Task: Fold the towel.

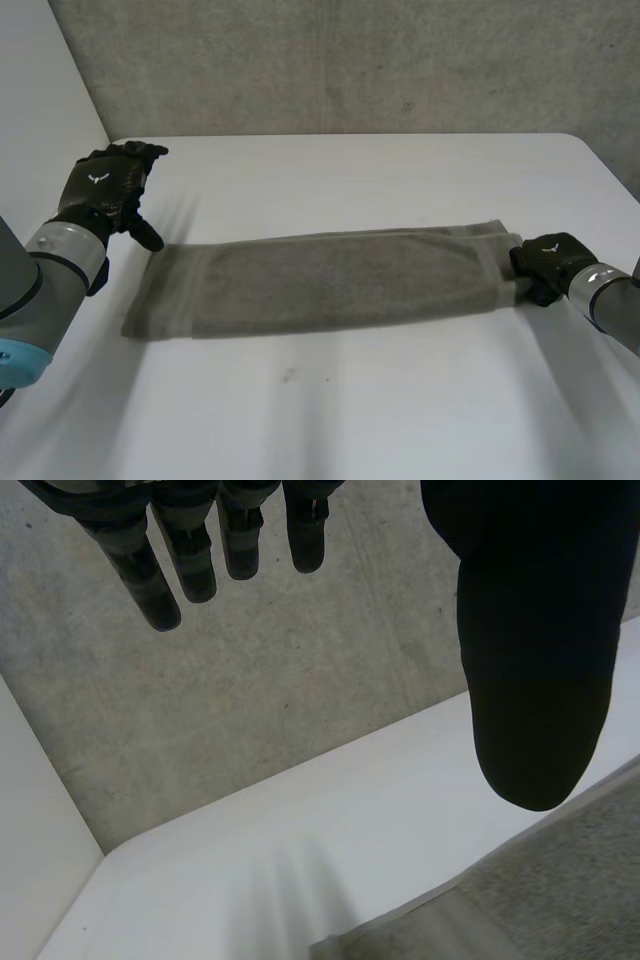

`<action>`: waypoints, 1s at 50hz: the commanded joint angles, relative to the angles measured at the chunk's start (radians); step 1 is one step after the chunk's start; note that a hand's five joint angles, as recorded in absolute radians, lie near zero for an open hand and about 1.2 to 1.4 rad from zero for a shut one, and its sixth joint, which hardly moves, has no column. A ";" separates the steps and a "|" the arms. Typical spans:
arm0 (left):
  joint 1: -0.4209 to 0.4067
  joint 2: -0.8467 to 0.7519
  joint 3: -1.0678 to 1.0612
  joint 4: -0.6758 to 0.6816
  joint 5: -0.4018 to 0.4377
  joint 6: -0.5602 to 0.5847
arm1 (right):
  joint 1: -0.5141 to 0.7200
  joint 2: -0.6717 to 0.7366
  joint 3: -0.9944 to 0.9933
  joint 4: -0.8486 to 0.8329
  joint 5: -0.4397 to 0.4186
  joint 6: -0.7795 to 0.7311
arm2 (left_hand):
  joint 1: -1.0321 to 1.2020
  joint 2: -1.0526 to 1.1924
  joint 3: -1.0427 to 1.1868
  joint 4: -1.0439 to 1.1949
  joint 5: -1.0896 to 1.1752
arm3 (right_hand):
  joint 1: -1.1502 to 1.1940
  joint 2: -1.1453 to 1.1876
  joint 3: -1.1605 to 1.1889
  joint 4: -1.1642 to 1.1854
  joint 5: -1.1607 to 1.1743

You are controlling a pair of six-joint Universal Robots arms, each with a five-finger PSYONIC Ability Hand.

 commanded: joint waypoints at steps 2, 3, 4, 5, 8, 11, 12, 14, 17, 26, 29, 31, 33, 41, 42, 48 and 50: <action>-0.004 0.003 -0.008 0.000 -0.002 -0.001 | -0.060 -0.033 -0.020 -0.115 0.192 -0.052 | 0.001 0.009 0.006 0.007 -0.028 | 0.523 0.299 0.303 0.300 0.335; -0.004 0.006 -0.011 0.000 -0.002 -0.001 | -0.070 -0.068 -0.014 -0.144 0.241 -0.065 | 0.001 0.009 0.006 0.007 -0.028 | 0.523 0.299 0.303 0.300 0.335; -0.004 0.006 -0.011 0.000 -0.002 -0.001 | -0.070 -0.068 -0.014 -0.144 0.242 -0.065 | 0.001 0.009 0.006 0.007 -0.028 | 0.523 0.299 0.303 0.300 0.335; -0.004 0.010 -0.011 0.000 -0.002 -0.001 | -0.076 -0.097 -0.008 -0.180 0.272 -0.084 | 0.001 0.009 0.006 0.007 -0.028 | 0.523 0.299 0.303 0.300 0.335; -0.006 0.022 -0.014 0.000 -0.002 -0.001 | -0.078 -0.128 0.012 -0.251 0.302 -0.169 | 0.001 0.009 0.006 0.007 -0.028 | 0.523 0.299 0.303 0.300 0.335; -0.006 0.032 -0.019 0.000 -0.002 -0.001 | -0.077 -0.145 0.032 -0.287 0.303 -0.255 | 0.001 0.009 0.006 0.007 -0.028 | 0.523 0.299 0.303 0.300 0.335; -0.006 0.032 -0.019 0.000 -0.002 -0.001 | -0.077 -0.145 0.032 -0.287 0.303 -0.255 | 0.001 0.009 0.006 0.007 -0.028 | 0.523 0.299 0.303 0.300 0.335; -0.006 0.033 -0.020 0.000 -0.002 -0.001 | -0.075 -0.157 0.031 -0.291 0.302 -0.278 | 0.001 0.009 0.006 0.007 -0.028 | 0.523 0.299 0.303 0.300 0.335; -0.006 0.033 -0.020 0.002 0.000 0.001 | -0.050 -0.186 0.031 -0.319 0.291 -0.287 | 0.001 0.009 0.006 0.007 -0.028 | 0.523 0.299 0.303 0.300 0.335; -0.006 0.033 -0.022 0.000 -0.002 0.001 | 0.332 -0.189 0.043 -0.431 0.092 -0.217 | 0.001 0.009 0.006 0.007 -0.028 | 0.523 0.299 0.303 0.300 0.335; -0.006 0.033 -0.022 0.002 -0.002 0.001 | 0.455 -0.148 0.054 -0.471 0.023 -0.198 | 0.001 0.009 0.006 0.007 -0.028 | 0.523 0.299 0.303 0.300 0.335; -0.004 0.033 -0.022 0.002 -0.002 0.001 | 0.522 -0.114 0.049 -0.491 0.001 -0.192 | 0.001 0.009 0.006 0.007 -0.028 | 0.523 0.299 0.303 0.300 0.335; -0.004 0.032 -0.022 0.000 -0.002 0.002 | 0.618 -0.044 0.037 -0.517 -0.026 -0.186 | 0.001 0.009 0.006 0.007 -0.028 | 0.523 0.299 0.303 0.300 0.335; -0.007 0.019 -0.023 0.000 -0.002 0.005 | 0.735 0.096 -0.006 -0.532 -0.037 -0.137 | 0.001 0.009 0.006 0.007 -0.028 | 0.523 0.299 0.303 0.300 0.335; -0.007 0.018 -0.025 0.000 -0.002 0.005 | 0.744 0.108 -0.009 -0.529 -0.039 -0.119 | 0.001 0.009 0.006 0.007 -0.028 | 0.523 0.299 0.303 0.300 0.335; -0.012 0.016 -0.026 0.002 -0.002 0.005 | 0.741 0.098 -0.035 -0.515 -0.033 0.039 | 0.001 0.009 0.006 0.007 -0.028 | 0.523 0.299 0.303 0.300 0.335; -0.016 0.013 -0.026 0.002 -0.002 0.005 | 0.741 0.098 -0.035 -0.515 -0.033 0.040 | 0.001 0.009 0.006 0.007 -0.028 | 0.523 0.299 0.303 0.300 0.335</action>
